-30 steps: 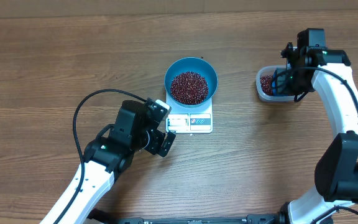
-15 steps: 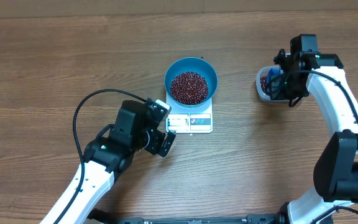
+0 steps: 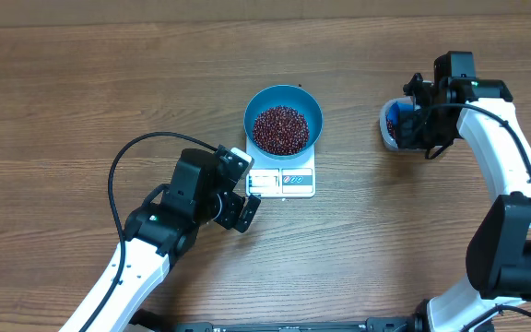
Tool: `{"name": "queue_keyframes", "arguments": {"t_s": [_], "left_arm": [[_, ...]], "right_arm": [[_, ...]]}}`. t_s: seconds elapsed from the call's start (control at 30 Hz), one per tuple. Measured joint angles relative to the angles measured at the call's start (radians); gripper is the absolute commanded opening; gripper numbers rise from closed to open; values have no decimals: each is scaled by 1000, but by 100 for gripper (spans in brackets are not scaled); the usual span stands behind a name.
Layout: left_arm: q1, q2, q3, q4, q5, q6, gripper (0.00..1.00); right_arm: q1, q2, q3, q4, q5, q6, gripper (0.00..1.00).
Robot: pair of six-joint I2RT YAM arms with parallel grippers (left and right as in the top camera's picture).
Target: Scoop item into bowl and weigh 150g on scale
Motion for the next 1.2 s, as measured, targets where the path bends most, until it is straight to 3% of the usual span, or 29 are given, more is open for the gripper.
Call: {"name": "queue_keyframes", "arguments": {"t_s": [0.47, 0.83, 1.2], "left_arm": [[0, 0, 0, 0, 0, 0, 100], [0, 0, 0, 0, 0, 0, 100], [0, 0, 0, 0, 0, 0, 100]], "right_arm": [[-119, 0, 69, -45, -50, 40, 4], [-230, 0, 69, -64, -280, -16, 4], [-264, -51, 82, -125, -341, -42, 4]]}}
